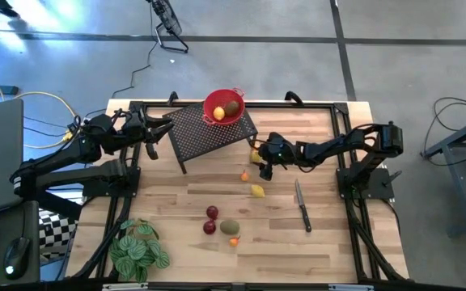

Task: Pick & Place Fruit
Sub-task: Put the top lemon into the red strainer bowl on the shelf

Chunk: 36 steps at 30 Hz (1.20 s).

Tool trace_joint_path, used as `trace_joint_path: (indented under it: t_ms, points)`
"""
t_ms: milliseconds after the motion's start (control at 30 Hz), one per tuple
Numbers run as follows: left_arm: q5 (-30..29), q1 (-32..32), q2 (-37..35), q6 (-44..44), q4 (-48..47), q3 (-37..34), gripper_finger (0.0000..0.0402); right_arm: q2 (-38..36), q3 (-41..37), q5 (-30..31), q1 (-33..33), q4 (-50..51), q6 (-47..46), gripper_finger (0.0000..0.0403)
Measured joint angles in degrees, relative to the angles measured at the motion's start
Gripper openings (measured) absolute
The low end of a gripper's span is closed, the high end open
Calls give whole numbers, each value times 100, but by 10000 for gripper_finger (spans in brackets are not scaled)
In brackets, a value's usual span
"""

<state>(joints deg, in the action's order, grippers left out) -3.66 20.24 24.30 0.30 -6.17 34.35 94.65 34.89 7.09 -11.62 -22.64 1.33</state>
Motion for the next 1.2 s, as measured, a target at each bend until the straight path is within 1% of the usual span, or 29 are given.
trace_joint_path:
  t_ms: [133, 367, 533, 800, 900, 1033, 1100, 1200]
  points:
    - [0, 0, -1, 0, 0, 0, 77, 91, 0, 2, 0, -49, -8, 270]
    - [0, -1, -1, -13, 2, 0, 77, 444, -2, 48, 0, -8, -307, 270]
    - [0, 1, 1, -13, 1, 0, 77, 424, -2, 211, 1, -69, -305, 270]
    - [0, -1, -1, -13, 2, 0, 77, 395, -2, 204, 39, -143, -121, 270]
    - [0, 0, 0, -13, 2, 0, 77, 207, -2, 198, 47, -170, -113, 270]
    - [0, 1, -1, -15, 2, 0, 77, -296, -2, 352, 48, -3, -112, 270]
    - [0, -1, -1, -15, 2, 0, 77, -635, -2, 462, 48, 216, -175, 270]
    - [0, -1, 1, -15, 2, 0, 77, -1151, 81, 499, 54, 808, -523, 270]
